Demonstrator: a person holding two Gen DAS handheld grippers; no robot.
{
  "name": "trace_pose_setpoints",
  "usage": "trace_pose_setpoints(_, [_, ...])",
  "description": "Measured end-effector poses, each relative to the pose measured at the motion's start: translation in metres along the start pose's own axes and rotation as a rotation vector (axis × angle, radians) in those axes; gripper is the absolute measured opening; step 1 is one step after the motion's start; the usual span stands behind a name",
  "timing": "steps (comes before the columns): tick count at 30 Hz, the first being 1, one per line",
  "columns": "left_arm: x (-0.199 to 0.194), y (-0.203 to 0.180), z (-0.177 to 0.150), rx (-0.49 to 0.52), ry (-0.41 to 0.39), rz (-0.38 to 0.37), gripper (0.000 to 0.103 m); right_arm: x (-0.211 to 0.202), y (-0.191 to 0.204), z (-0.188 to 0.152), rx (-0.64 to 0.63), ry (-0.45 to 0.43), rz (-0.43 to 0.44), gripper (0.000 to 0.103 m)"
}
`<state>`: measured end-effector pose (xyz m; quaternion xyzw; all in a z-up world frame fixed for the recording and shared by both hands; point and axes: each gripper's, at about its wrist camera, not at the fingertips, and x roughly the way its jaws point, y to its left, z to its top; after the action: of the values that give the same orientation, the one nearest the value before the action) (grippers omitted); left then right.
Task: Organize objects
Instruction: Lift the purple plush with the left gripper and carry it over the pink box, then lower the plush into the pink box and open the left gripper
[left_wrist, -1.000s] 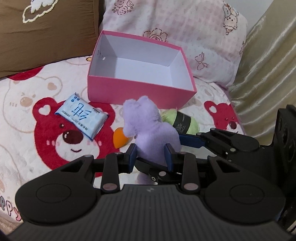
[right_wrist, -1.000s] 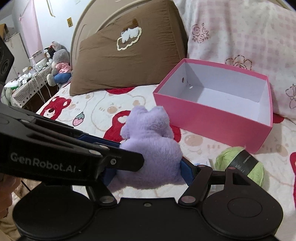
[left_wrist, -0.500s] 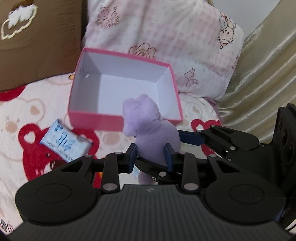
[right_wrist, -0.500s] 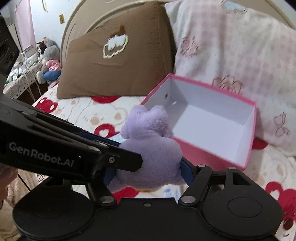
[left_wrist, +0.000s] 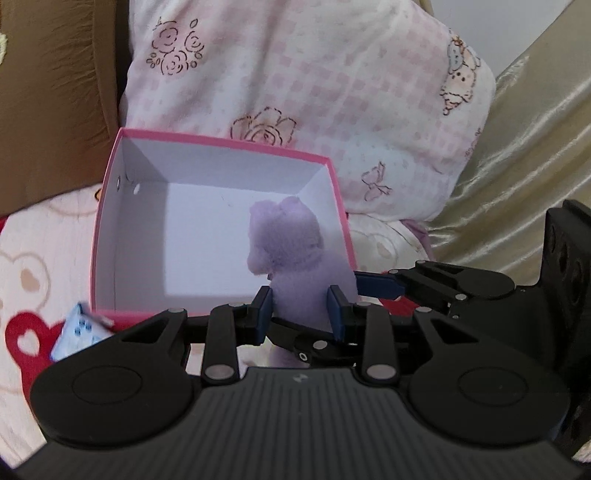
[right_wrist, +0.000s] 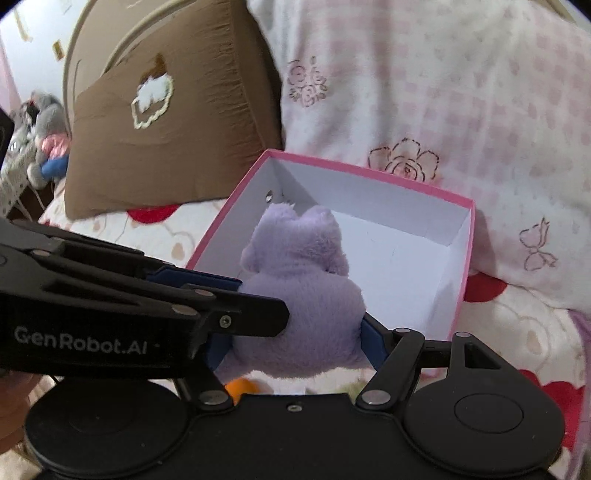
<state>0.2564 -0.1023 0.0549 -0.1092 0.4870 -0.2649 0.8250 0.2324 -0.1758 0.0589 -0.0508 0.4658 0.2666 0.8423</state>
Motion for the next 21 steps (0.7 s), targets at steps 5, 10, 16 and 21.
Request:
trace_pose_setpoints(5, [0.035,0.009,0.016,0.029,0.009,0.017,0.03,0.026,-0.019,0.001,0.077,-0.063,0.009,0.075])
trace_pose_setpoints(10, [0.075,0.021,0.027,0.029,0.031,0.011,0.03,0.06,-0.03,-0.001,0.085,-0.099,-0.048,0.074])
trace_pose_setpoints(16, [0.117,0.033,0.042,0.013,0.063,-0.026,0.03,0.091,-0.054,0.003,0.158,-0.082,-0.09,0.074])
trace_pose_setpoints(21, [0.147,0.042,0.05,-0.028,0.082,-0.051,0.03,0.11,-0.066,0.009,0.224,-0.059,-0.158,0.074])
